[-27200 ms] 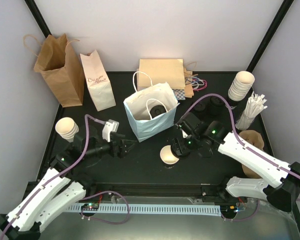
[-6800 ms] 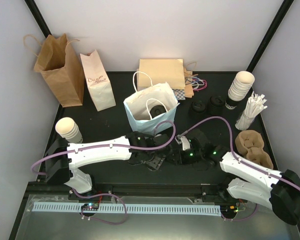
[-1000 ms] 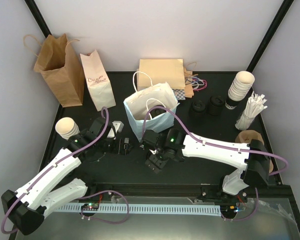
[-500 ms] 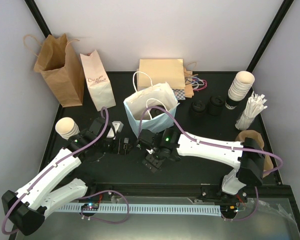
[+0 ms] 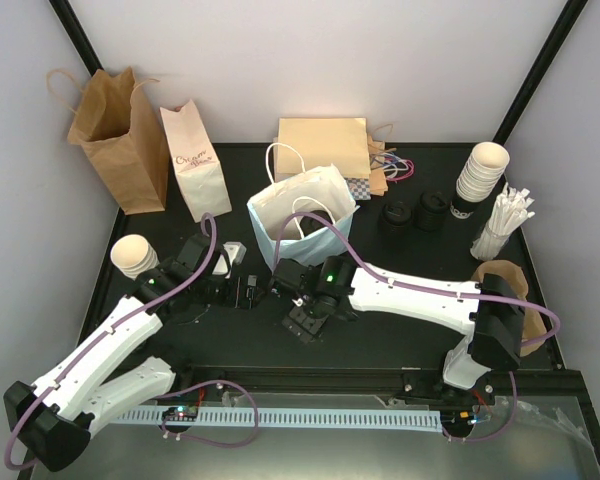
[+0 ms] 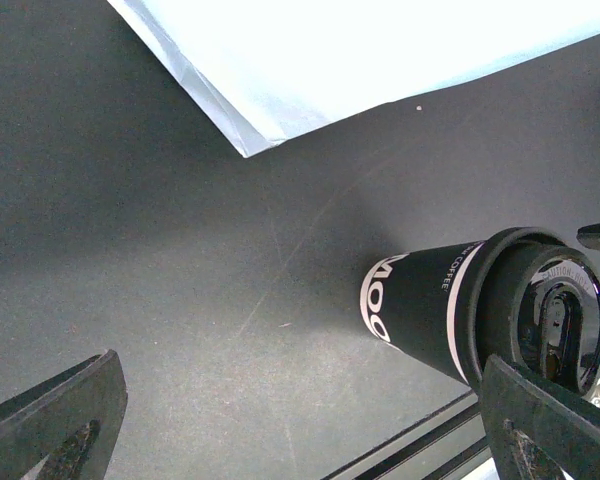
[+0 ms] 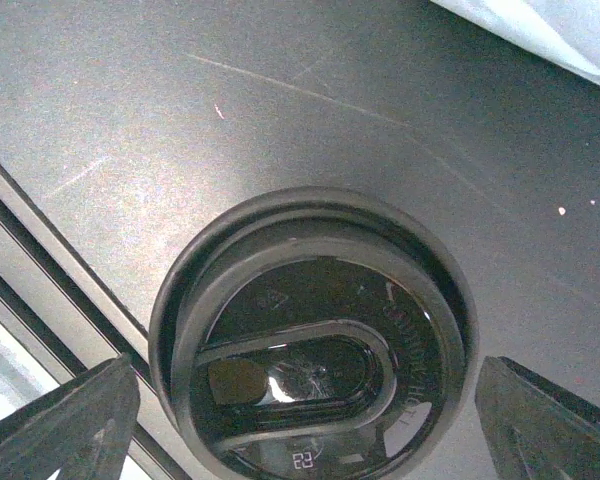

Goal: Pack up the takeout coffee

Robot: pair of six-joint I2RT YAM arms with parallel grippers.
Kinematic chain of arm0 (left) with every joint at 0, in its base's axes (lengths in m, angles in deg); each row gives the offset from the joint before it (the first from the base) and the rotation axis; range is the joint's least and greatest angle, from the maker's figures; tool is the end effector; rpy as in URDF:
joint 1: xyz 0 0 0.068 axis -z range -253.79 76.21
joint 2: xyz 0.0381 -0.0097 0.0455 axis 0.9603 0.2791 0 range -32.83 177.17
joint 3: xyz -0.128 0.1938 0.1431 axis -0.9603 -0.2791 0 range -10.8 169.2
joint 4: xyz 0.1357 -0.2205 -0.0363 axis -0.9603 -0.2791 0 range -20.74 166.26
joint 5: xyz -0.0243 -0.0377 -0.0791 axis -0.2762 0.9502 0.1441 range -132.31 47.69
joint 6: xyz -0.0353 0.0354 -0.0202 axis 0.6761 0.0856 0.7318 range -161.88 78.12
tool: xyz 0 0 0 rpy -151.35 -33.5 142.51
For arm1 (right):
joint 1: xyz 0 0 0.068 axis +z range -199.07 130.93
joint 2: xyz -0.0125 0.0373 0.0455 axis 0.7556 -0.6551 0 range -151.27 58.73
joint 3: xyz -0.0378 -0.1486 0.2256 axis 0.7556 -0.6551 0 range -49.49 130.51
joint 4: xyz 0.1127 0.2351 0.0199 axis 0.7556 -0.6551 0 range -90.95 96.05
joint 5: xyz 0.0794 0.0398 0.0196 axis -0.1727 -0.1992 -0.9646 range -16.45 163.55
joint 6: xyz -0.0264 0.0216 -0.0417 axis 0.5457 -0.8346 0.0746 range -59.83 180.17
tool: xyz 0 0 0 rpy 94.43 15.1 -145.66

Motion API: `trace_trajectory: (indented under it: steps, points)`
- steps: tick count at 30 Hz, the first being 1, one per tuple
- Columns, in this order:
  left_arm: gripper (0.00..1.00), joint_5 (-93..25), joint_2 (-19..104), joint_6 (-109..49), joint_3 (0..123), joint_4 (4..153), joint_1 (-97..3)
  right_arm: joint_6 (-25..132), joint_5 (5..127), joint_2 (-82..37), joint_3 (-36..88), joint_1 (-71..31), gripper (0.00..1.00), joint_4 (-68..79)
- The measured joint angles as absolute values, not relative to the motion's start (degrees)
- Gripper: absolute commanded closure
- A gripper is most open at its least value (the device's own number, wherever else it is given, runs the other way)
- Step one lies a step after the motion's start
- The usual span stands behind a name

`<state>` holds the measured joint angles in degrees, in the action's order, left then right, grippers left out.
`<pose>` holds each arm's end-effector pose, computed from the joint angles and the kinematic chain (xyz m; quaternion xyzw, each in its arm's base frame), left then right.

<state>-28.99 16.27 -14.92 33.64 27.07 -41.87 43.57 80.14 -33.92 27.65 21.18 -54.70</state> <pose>0.1317 -0.0918 0.2652 0.0768 0.9418 -0.2475 0.2142 0.1086 0.2907 0.2633 -0.4412 0.8876 0.0407 0.1259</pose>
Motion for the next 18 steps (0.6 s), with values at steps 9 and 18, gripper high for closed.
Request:
trace_trajectory:
  steps: [9, 18]
  points:
    - [0.01, -28.94, 16.29, -15.22, 33.64, 27.09, -41.98, 44.21, 79.99, -35.10, 28.39, 21.21, 0.13, -54.57]
    - [0.01, -28.90, 16.40, -15.33, 33.64, 27.09, -42.35, 44.69, 79.70, -35.49, 28.39, 21.21, 0.17, -54.59]
